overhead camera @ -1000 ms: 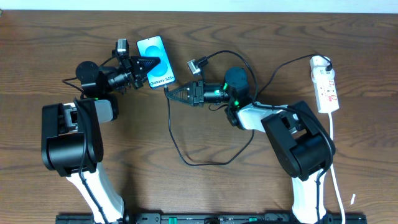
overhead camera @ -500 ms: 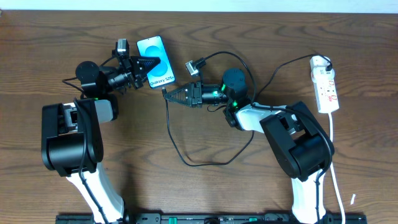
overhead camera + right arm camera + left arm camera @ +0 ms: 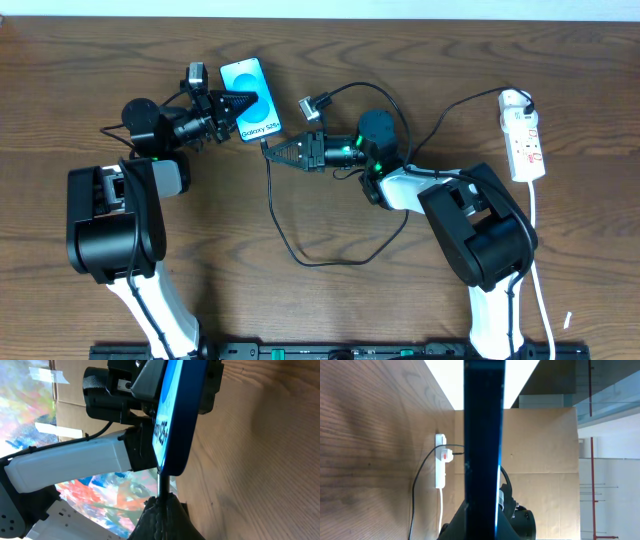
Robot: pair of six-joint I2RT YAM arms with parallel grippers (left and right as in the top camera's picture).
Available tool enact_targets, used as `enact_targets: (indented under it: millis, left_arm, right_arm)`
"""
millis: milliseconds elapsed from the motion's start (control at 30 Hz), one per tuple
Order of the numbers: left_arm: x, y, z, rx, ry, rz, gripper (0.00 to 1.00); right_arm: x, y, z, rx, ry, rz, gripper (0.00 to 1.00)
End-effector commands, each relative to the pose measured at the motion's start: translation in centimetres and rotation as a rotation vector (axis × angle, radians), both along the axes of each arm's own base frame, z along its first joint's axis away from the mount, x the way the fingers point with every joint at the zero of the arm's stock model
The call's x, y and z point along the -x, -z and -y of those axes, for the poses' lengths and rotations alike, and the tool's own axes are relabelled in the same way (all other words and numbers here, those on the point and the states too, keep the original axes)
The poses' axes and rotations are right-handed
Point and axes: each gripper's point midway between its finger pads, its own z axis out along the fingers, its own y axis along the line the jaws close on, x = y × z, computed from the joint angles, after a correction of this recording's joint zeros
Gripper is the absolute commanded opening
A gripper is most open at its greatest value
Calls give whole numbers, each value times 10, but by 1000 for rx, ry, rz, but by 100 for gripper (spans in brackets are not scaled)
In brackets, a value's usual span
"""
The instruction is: Plug charger to phone and switch on socket
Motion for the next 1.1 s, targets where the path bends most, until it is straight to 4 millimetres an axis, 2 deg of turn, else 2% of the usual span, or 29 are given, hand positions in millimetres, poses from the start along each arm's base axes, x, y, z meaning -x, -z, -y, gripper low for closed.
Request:
enact_targets:
  millis: [0,800,1067]
  left_arm:
    - [-1,-11,-1,-17,-1,61,7]
    - [-1,-11,-1,-17,-1,61,7]
    - [-1,-11,-1,-17,-1,61,7]
  right_arm:
    - [-3,-1,-1,-6,14,33,1]
    - [-4,-6,-1,-23,22,76,1]
    - [-7,-1,1,-6,26,45,1]
